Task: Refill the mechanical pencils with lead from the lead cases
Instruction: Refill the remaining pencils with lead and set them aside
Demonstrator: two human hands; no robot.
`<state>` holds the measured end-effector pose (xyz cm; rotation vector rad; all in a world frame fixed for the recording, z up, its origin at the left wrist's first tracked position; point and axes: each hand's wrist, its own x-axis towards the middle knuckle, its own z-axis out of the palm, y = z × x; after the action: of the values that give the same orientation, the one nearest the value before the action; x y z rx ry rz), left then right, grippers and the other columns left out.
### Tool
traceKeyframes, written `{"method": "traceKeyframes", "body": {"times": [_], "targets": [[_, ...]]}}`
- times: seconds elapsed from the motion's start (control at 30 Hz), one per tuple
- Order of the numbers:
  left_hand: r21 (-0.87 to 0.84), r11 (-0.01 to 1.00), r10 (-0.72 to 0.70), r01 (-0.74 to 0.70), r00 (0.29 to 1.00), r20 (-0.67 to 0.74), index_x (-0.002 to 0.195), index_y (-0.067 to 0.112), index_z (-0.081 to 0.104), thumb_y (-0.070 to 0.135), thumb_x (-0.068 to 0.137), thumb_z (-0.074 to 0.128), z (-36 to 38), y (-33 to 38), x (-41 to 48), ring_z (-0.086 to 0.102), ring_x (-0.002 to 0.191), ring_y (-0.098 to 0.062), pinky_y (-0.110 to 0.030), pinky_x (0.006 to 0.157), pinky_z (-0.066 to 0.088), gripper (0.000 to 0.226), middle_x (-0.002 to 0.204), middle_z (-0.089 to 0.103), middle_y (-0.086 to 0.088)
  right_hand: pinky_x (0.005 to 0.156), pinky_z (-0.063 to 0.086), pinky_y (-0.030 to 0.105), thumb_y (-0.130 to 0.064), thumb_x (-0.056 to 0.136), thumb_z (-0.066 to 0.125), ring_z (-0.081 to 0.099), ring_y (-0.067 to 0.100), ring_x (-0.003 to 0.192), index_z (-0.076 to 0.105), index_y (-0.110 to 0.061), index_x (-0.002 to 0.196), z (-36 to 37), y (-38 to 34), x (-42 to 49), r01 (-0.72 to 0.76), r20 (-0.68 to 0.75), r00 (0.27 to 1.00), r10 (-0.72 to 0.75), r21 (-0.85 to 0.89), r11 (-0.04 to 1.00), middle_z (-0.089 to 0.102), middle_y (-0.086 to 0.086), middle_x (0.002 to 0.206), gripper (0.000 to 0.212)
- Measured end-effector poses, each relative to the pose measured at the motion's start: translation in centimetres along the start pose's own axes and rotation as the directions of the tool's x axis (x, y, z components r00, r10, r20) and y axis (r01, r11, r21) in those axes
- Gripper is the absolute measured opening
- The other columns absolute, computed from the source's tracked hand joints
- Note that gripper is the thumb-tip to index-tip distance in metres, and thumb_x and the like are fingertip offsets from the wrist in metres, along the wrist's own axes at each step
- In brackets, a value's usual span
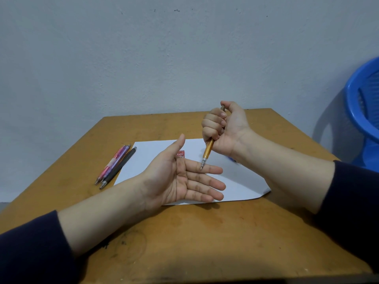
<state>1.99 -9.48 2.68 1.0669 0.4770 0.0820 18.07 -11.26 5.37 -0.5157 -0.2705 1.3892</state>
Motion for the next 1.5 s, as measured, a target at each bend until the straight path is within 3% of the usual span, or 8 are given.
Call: {"method": "traceKeyframes", "body": {"times": [0.6,0.77,0.9,1.1,1.2,1.3,1.4,1.5], "targets": [[-0.003,0.999,0.033,-0.033,0.998,-0.044,0.104,-0.011,0.066,0.067,0.082,0.028,0.1,-0.1,0.0,0.070,0.075,-0.039,-0.036,0.063,0.060,0.089,0.091,0.068,-0.031,0.035,0.010,0.017,-0.038,0.090,0.037,0.018,0.010,0.029,0.030,-0.016,0.045,-0.1,0.1,-0.1,0.013,0.026,1.000,-0.012,-0.011,1.000,0.021,-0.004,0.039,0.051],[0.017,0.993,0.122,-0.121,0.977,-0.176,0.096,-0.005,0.069,0.042,0.097,0.037,-0.1,-0.1,0.2,0.071,0.069,-0.031,-0.029,0.059,0.059,0.057,0.084,0.070,-0.023,0.037,0.014,0.018,-0.046,0.092,0.039,0.020,0.010,0.034,0.033,-0.015,0.051,0.2,0.1,-0.3,0.060,0.054,0.997,-0.056,-0.072,0.996,0.022,-0.004,0.045,0.051],[0.061,0.971,0.241,-0.233,0.940,-0.244,0.097,-0.002,0.066,0.015,0.093,0.052,-0.3,-0.1,0.3,0.071,0.072,-0.022,-0.022,0.062,0.057,0.023,0.083,0.071,-0.016,0.037,0.020,0.019,-0.038,0.092,0.037,0.023,0.010,0.039,0.037,-0.014,0.061,0.0,0.3,-0.4,0.073,0.061,0.996,-0.067,-0.106,0.992,0.024,-0.003,0.051,0.040],[0.141,0.941,0.336,-0.307,0.892,-0.301,0.092,0.001,0.071,0.009,0.084,0.063,-0.6,-0.3,0.3,0.070,0.071,-0.016,-0.019,0.058,0.055,0.013,0.085,0.072,-0.013,0.046,0.038,0.024,-0.020,0.095,0.032,0.038,0.015,0.052,0.055,-0.003,0.097,0.1,0.6,-0.3,0.113,0.086,0.992,-0.095,-0.245,0.963,0.039,0.004,0.062,0.029],[0.155,0.927,0.376,-0.343,0.858,-0.349,0.095,0.001,0.071,0.009,0.083,0.066,-0.8,-0.2,0.4,0.069,0.067,-0.015,-0.019,0.054,0.053,0.015,0.086,0.073,-0.013,0.062,0.048,0.026,-0.014,0.100,0.041,0.048,0.017,0.064,0.054,-0.003,0.120,0.0,0.9,-0.4,0.209,0.091,0.978,-0.189,-0.482,0.851,0.051,0.008,0.075,0.027],[0.208,0.893,0.450,-0.399,0.805,-0.386,0.100,0.002,0.071,0.010,0.079,0.068,-1.0,-0.2,0.4,0.069,0.068,-0.017,-0.019,0.052,0.052,0.024,0.086,0.073,-0.016,0.066,0.048,0.025,0.000,0.096,0.047,0.050,0.017,0.067,0.040,-0.007,0.140,-0.5,1.3,-0.6,0.318,0.152,0.942,-0.301,-0.697,0.642,0.055,0.009,0.080,0.045],[0.319,0.843,0.533,-0.433,0.753,-0.387,0.103,0.008,0.070,0.007,0.084,0.066,-1.0,-0.2,0.3,0.070,0.068,-0.021,-0.021,0.052,0.052,0.020,0.084,0.073,-0.017,0.065,0.048,0.021,0.005,0.091,0.054,0.053,0.015,0.059,0.034,-0.010,0.145,-1.0,1.4,-0.6,0.373,0.201,0.906,-0.373,-0.795,0.478,0.057,0.016,0.084,0.059],[0.519,0.742,0.636,-0.424,0.691,-0.345,0.107,0.013,0.070,0.007,0.086,0.066,-1.2,-0.5,0.6,0.072,0.073,-0.019,-0.025,0.058,0.054,0.022,0.080,0.074,-0.010,0.061,0.049,0.018,0.005,0.088,0.059,0.055,0.010,0.055,0.037,-0.011,0.143,-1.1,1.1,-0.5,0.413,0.248,0.873,-0.419,-0.834,0.367,0.058,0.010,0.073,0.062]]}}
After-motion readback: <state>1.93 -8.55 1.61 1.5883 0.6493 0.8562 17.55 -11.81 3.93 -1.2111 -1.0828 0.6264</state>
